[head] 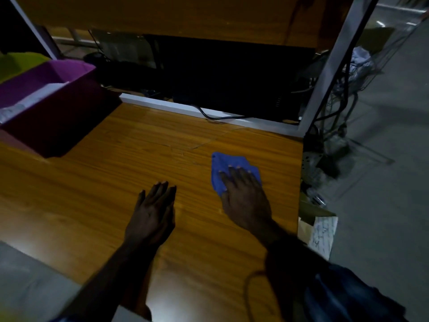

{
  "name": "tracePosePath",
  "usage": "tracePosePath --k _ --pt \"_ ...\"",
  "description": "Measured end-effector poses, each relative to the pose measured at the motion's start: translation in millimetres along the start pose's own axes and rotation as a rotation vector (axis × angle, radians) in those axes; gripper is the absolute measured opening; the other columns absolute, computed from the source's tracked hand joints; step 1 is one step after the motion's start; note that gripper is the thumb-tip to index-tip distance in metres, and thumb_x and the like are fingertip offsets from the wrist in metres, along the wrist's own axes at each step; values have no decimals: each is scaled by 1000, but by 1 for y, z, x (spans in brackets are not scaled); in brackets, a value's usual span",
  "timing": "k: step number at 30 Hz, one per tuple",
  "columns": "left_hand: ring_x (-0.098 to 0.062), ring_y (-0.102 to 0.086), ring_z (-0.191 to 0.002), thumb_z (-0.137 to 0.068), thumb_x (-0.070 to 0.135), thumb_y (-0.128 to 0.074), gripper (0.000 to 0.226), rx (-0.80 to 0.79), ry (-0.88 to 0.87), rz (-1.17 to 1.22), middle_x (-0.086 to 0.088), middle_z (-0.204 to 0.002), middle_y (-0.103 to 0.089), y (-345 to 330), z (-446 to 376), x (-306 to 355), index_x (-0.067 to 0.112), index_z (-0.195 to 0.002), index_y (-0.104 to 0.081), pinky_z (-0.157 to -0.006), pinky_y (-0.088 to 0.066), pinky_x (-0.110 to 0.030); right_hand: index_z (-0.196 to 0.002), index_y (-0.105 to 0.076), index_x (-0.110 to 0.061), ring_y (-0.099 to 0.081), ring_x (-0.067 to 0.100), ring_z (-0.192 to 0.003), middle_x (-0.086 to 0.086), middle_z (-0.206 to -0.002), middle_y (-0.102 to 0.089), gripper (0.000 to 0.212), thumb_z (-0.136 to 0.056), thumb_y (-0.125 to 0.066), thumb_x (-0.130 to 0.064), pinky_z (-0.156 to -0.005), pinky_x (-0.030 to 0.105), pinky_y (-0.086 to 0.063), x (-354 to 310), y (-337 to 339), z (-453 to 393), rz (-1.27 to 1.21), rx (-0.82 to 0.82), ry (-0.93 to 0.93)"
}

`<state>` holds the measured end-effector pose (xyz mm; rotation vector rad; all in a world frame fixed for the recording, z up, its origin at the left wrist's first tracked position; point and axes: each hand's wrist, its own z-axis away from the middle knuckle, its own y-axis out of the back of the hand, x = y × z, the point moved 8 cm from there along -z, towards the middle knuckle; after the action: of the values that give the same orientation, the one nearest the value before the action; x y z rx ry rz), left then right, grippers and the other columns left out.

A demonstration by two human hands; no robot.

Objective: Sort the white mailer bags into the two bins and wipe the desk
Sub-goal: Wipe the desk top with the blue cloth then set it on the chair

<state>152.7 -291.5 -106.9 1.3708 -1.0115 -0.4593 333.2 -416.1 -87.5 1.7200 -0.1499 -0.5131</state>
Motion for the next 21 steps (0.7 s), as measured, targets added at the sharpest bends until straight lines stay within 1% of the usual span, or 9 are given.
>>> tracePosePath --k 2,5,6,10,12,14,16,17,21 --pt "-19 -16 -146 -92 46 -18 62 -38 -33 33 0 -155 -26 2 2 2 22 -147 -34 -117 -13 -48 -137 -51 -20 -44 31 -133 10 -143 -49 56 -90 -27 -38 -113 46 -29 -21 -1 20 37 46 -16" --pt "-22 -28 -142 -91 46 -22 62 -39 -53 19 -4 -151 -37 6 9 -14 20 -143 -43 -114 -20 -48 -140 -48 -25 -38 25 -137 5 -148 -44 49 -94 -35 -37 -116 42 -25 -72 -11 63 -50 -33 237" --pt "-22 -30 -141 -93 46 -22 60 -15 -58 8 -4 -150 -39 11 14 -22 21 -142 -45 -113 -22 -48 -140 -48 -27 -38 24 -137 3 -148 -44 48 -94 -36 -37 -116 42 -26 -80 -13 76 -57 -27 240" --pt "-18 -21 -145 -95 55 -15 60 -24 -57 -11 1 -154 -31 24 36 -58 29 -145 -37 -115 -16 -49 -137 -53 -23 -43 28 -135 6 -146 -47 52 -90 -37 -38 -111 47 -34 -91 -12 91 -12 101 -56" --pt "-18 -20 -145 -95 55 -13 61 -34 -64 -28 0 -154 -31 31 42 -74 29 -146 -36 -115 -14 -49 -137 -51 -25 -41 28 -136 5 -147 -45 48 -94 -34 -39 -111 47 -33 -138 -22 105 -52 83 105" --pt "-20 -23 -144 -95 55 -12 63 -48 -78 -43 -1 -154 -32 34 45 -88 28 -145 -37 -114 -14 -49 -139 -47 -27 -40 28 -137 5 -149 -43 51 -98 -21 -41 -115 44 -28 -185 -43 127 -102 -17 304" --pt "-21 -24 -144 -94 55 -12 65 -65 -97 -39 -3 -154 -32 34 47 -95 26 -145 -39 -114 -14 -48 -141 -44 -29 -37 29 -138 5 -150 -42 53 -98 -16 -44 -117 44 -23 -202 -52 137 -67 -77 405" --pt "-21 -23 -144 -94 55 -11 65 -72 -104 -33 -3 -154 -31 35 49 -96 25 -145 -38 -114 -14 -48 -141 -45 -29 -38 29 -137 5 -149 -43 51 -98 -20 -42 -117 44 -24 -200 -51 133 -42 -43 409" --pt "-22 -22 -144 -96 51 -13 62 -81 -134 -24 -3 -155 -29 39 51 -95 24 -147 -35 -115 -15 -48 -136 -53 -24 -45 29 -133 8 -143 -50 50 -92 -34 -37 -108 49 -36 -163 -31 107 -59 100 -50"
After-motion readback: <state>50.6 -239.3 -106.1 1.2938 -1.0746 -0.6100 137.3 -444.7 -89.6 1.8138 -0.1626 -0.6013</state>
